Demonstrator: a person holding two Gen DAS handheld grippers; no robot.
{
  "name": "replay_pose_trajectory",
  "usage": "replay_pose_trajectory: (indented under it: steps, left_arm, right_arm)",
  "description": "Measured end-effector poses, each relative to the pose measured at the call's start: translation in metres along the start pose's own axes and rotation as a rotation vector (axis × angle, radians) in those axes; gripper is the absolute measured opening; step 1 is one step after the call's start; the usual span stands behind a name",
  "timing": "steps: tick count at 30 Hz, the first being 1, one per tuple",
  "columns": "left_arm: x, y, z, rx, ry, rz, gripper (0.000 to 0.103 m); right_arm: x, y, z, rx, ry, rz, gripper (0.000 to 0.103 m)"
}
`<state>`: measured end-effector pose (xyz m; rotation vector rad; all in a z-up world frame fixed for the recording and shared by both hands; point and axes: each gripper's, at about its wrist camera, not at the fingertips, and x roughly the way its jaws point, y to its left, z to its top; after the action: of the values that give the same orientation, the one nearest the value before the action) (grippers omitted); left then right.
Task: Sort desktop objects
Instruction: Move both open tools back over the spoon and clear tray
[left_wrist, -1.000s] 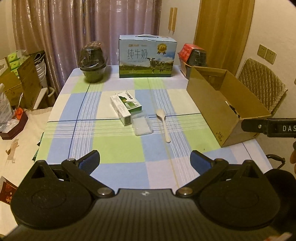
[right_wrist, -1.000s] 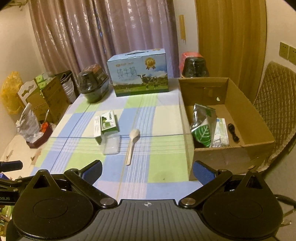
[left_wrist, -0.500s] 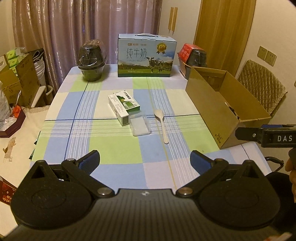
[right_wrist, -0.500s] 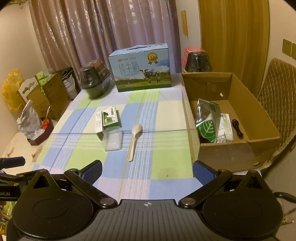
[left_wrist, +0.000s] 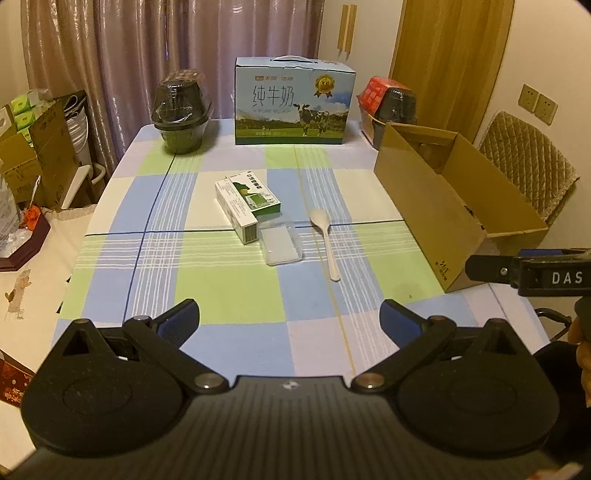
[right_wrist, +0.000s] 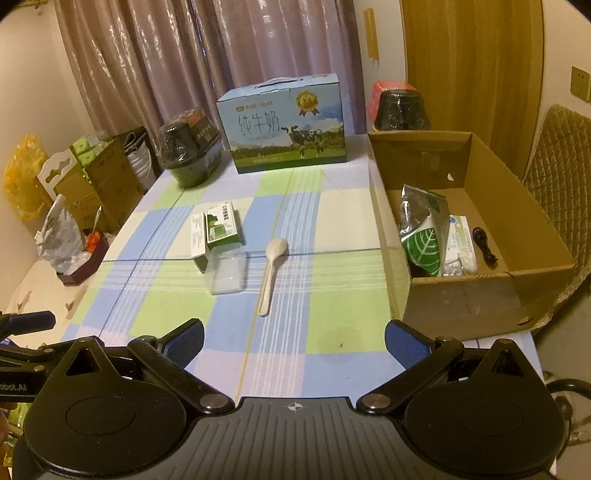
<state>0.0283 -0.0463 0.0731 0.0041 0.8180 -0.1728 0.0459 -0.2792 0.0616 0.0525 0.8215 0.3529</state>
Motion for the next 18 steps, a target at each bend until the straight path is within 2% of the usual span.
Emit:
replay_pose_trajectory:
  steps: [8, 18]
  left_arm:
    - [0.021, 0.012, 0.007, -0.013, 0.015, 0.012, 0.102]
    - [0.075, 0.029, 0.017, 0.002, 0.053, 0.041, 0.102]
  right_arm:
    - [0.024, 0.002, 0.002, -0.007, 0.03, 0.014, 0.101]
    - [0.075, 0.003, 0.006, -0.034, 0.055, 0.017, 0.101]
